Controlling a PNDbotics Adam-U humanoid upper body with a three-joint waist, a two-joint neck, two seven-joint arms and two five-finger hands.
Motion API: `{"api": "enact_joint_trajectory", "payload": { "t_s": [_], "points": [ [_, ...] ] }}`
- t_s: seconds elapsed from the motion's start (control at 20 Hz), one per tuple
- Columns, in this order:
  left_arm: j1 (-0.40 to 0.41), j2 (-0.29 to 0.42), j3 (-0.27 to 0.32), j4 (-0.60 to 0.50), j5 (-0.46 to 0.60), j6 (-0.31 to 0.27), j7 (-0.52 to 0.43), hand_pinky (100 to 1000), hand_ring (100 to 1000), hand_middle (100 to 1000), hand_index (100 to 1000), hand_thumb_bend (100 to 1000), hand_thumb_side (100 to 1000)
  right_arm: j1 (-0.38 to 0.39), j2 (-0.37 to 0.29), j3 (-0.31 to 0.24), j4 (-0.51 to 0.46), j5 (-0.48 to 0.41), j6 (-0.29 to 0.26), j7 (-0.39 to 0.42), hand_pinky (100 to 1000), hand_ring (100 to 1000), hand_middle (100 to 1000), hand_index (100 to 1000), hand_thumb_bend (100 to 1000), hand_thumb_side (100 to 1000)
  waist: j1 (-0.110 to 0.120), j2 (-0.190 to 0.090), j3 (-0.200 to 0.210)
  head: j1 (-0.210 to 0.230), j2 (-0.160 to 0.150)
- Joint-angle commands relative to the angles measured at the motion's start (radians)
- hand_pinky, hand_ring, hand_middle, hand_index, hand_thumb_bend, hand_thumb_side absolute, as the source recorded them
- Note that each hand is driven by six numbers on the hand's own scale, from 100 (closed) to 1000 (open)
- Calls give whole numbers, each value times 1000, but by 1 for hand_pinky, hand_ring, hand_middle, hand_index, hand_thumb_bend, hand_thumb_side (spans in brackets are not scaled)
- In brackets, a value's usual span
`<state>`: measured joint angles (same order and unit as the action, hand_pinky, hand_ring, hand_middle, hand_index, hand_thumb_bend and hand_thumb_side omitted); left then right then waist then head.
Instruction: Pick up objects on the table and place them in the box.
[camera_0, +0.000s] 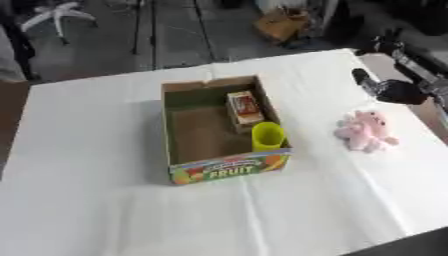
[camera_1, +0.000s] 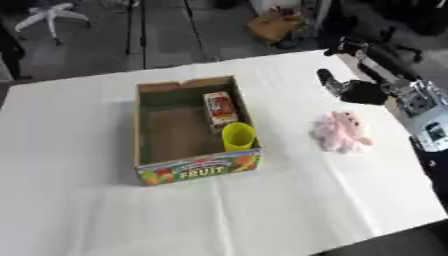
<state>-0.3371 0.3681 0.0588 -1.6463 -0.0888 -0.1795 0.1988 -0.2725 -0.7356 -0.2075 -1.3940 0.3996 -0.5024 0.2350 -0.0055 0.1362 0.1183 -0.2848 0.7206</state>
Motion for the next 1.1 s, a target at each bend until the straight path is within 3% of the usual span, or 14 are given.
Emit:
{"api": "enact_joint_trajectory", "payload": {
  "t_s": [0.05,0.65,1.1],
  "points": [
    [-8,24,10,-13,-2,0,-3,744,747,732,851,567,939,-14,-22,3,10,58,-12,11,922,857,929,937,219,635,0,-11,1,4,1],
    [-5,21,12,-14,0,0,-3,745,747,730,851,568,940,-28,-3,22,124,252,-8,-63,922,865,927,942,197,698,-1,-9,6,4,-4],
    [-2,20,12,-13,2,-1,-5,746,747,729,851,570,941,-29,-2,23,195,307,25,-109,899,861,921,943,209,733,-3,-8,7,5,-4]
  ]
}}
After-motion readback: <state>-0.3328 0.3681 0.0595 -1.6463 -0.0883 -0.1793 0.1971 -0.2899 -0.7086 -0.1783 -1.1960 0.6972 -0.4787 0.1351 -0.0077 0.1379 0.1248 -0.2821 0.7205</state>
